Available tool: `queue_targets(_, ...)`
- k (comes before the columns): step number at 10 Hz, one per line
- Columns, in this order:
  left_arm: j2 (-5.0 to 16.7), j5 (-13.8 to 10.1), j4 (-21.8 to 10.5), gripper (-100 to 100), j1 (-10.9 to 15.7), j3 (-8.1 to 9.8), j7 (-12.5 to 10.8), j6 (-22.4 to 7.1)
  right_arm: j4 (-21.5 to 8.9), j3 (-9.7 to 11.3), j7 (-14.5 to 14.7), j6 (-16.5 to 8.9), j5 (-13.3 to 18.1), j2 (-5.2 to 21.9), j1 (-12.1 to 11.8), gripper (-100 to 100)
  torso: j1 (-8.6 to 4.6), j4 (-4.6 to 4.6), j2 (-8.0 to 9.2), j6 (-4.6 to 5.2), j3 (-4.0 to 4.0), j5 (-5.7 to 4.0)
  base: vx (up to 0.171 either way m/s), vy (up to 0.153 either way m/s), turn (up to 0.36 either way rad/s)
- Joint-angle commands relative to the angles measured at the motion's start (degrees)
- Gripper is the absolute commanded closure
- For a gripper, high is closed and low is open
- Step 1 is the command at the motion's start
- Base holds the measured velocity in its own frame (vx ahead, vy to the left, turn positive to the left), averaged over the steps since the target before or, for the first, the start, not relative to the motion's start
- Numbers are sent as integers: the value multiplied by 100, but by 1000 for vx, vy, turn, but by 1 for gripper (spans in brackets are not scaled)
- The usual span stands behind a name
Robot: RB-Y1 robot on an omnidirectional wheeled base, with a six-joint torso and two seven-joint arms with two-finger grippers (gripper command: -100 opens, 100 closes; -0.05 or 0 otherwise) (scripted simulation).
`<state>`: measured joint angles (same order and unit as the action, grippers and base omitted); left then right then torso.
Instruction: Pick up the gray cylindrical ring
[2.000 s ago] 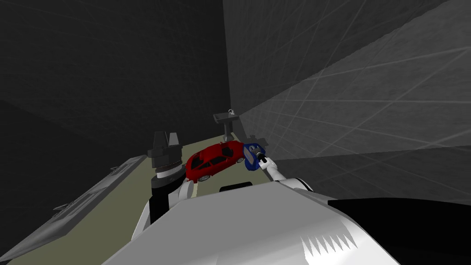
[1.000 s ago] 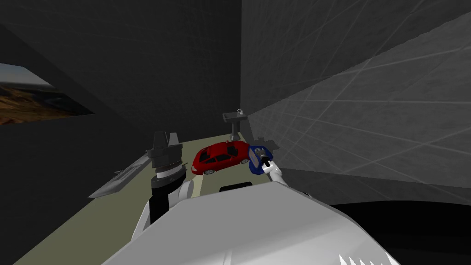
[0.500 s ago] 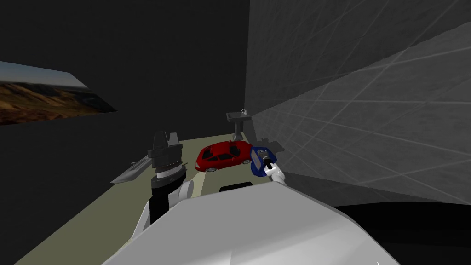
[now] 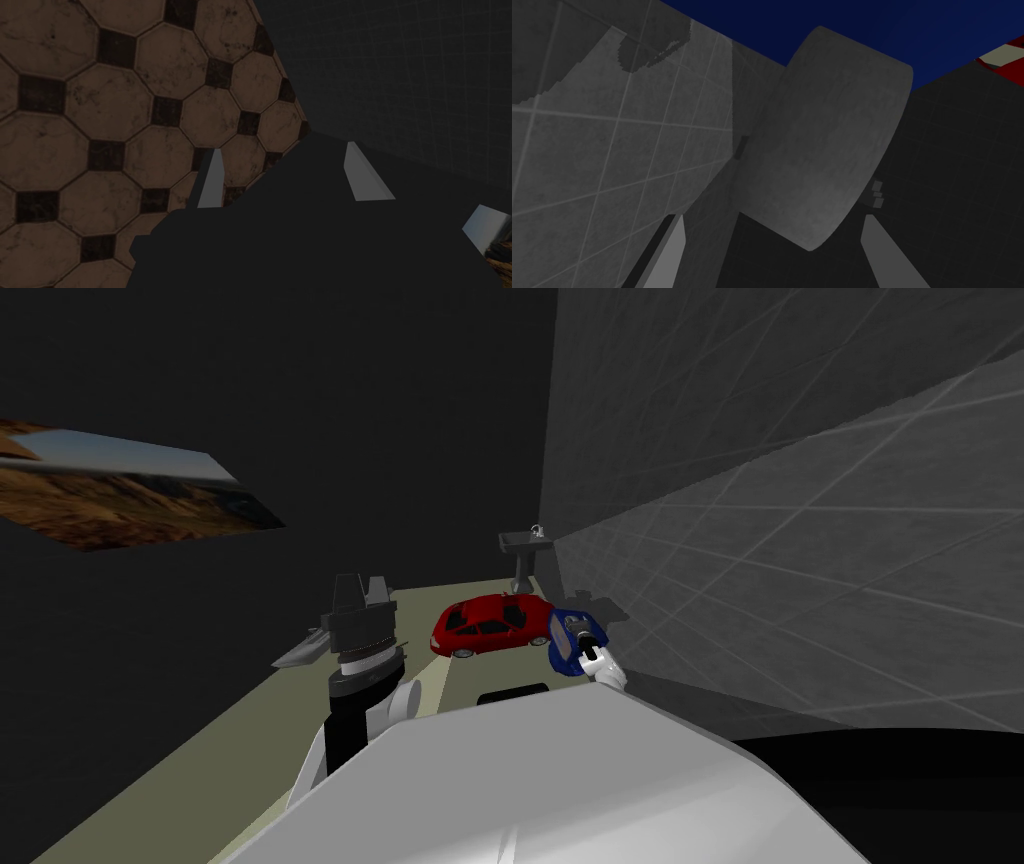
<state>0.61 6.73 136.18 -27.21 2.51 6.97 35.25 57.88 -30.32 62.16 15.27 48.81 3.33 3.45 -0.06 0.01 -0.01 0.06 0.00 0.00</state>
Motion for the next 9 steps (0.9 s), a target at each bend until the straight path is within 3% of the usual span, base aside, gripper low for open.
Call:
queue_targets(1, 0, 0, 0, 0, 0, 0, 0, 0, 0, 0, 0, 0, 0, 0, 0, 100, 0, 0, 0, 0, 0, 0, 0, 0, 0)
queue_targets(5, 0, 0, 0, 0, 0, 0, 0, 0, 1, 3, 6, 1, 3, 4, 0, 100, 1, 0, 0, 1, 0, -2, 0, 0, 0)
queue_targets(6, 0, 0, 0, 0, 0, 0, 0, 0, 1, 3, 7, 0, 3, 4, -1, 0, 1, 1, 0, 1, 1, -2, 0, 0, 0)
queue_targets(7, 0, 0, 0, 0, 0, 0, 0, 0, -64, 266, 106, -27, -221, 67, 55, 100, 1, 1, 0, 1, 1, -3, 2, 20, -237)
queue_targets(8, 0, 0, 0, 0, -1, 0, 0, 0, -252, 416, 279, 0, -404, 155, 190, 100, 6, 0, 1, 8, 1, -1, 4, 49, -328)
queue_targets(9, 0, 0, 0, 0, -1, 0, 0, 0, -252, 496, 279, 0, -504, 155, 190, 100, 15, 1, 1, 7, 1, 0, -2, 38, -114)
